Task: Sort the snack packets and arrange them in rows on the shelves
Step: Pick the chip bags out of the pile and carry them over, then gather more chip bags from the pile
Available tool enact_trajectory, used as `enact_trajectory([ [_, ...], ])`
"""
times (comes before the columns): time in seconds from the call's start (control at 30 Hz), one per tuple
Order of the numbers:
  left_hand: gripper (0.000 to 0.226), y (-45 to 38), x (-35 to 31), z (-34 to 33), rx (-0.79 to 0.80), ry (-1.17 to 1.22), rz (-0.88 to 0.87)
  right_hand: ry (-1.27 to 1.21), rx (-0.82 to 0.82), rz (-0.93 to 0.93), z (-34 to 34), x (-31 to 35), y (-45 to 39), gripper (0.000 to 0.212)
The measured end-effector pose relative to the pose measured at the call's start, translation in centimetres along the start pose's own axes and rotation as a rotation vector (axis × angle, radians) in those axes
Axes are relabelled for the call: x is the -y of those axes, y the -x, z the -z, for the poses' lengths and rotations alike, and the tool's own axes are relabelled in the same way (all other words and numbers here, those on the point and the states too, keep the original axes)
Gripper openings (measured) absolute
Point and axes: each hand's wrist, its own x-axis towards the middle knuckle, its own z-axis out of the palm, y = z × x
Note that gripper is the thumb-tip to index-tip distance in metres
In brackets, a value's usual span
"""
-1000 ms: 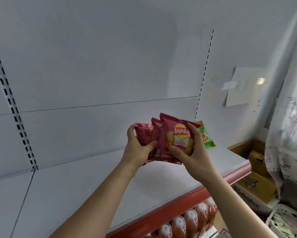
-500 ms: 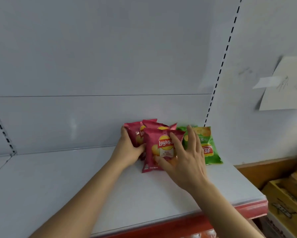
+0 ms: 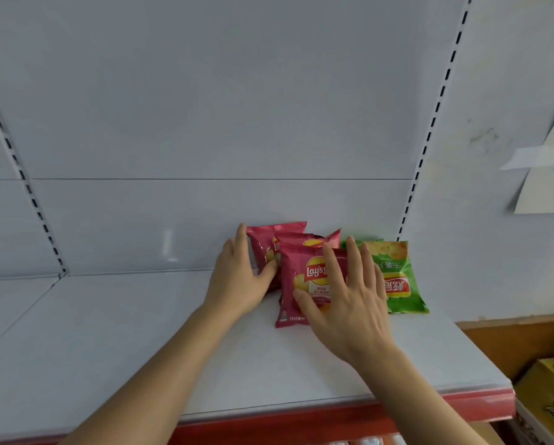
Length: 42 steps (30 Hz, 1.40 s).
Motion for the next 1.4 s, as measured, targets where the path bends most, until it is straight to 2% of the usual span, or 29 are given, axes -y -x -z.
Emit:
enact_trajectory([
  [0.27,0.081,3.8,2.2,2.7,-0.14,-0.235,-0.097,0.003,-0.019,0.077,-0.2,3.3,0.5,0.083],
  [0.5,0.076,8.1,7.1,9.8,-0.259,-0.359,-0.139,-0.017,0.008,0.196,0.1,12.5,2.3,0.082],
  [0.83,0.065,16.8,18.1,27.0,-0.395,-0.465,-0.034,-0.171,0.015,0.393,0.3,33.7,7.1,0.08],
  [1.2,0.069,26.2,32.9,43.6,-0.578,-0.597,0.214,-0.372,0.054,0.617,-4.3,58.0,12.1,0.076],
  [1.4,0.06,27.8,40.8,51.2,-0.623,-0.668,0.342,-0.46,0.087,0.738,-8.2,70.4,12.0,0.075],
])
